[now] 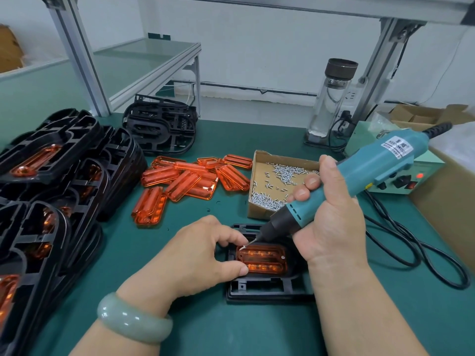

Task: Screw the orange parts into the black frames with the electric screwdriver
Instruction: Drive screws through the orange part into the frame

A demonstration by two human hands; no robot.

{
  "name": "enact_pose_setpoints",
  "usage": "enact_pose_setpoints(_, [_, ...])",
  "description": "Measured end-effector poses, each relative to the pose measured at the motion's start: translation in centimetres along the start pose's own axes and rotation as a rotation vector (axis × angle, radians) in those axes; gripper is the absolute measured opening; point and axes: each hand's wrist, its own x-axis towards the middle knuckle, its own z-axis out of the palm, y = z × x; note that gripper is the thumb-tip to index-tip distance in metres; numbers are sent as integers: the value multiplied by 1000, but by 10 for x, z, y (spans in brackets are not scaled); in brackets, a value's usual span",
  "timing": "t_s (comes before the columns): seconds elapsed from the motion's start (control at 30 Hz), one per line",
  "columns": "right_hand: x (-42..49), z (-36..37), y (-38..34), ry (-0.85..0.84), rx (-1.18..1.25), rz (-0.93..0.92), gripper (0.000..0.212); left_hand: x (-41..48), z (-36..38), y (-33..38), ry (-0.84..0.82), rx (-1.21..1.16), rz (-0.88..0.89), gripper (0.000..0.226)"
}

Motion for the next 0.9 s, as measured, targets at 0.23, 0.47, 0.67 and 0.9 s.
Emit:
enact_pose_setpoints(0.23, [-3, 3, -1, -110, -98, -103, 5, 0, 1, 0, 6, -20, -6, 37])
enact_pose_setpoints(0.47, [-4, 3, -1, -126, -129, -122, 8, 1, 2, 0, 15, -19, -12, 38])
enact_pose_setpoints(0.67, [-5, 2, 1, -123, -144, -118, 4, 1, 2, -2, 13, -31, -13, 38])
enact_pose_setpoints(0.9, [-5, 3, 1, -130, -147, -112, 3, 2, 1, -1, 12, -33, -6, 36])
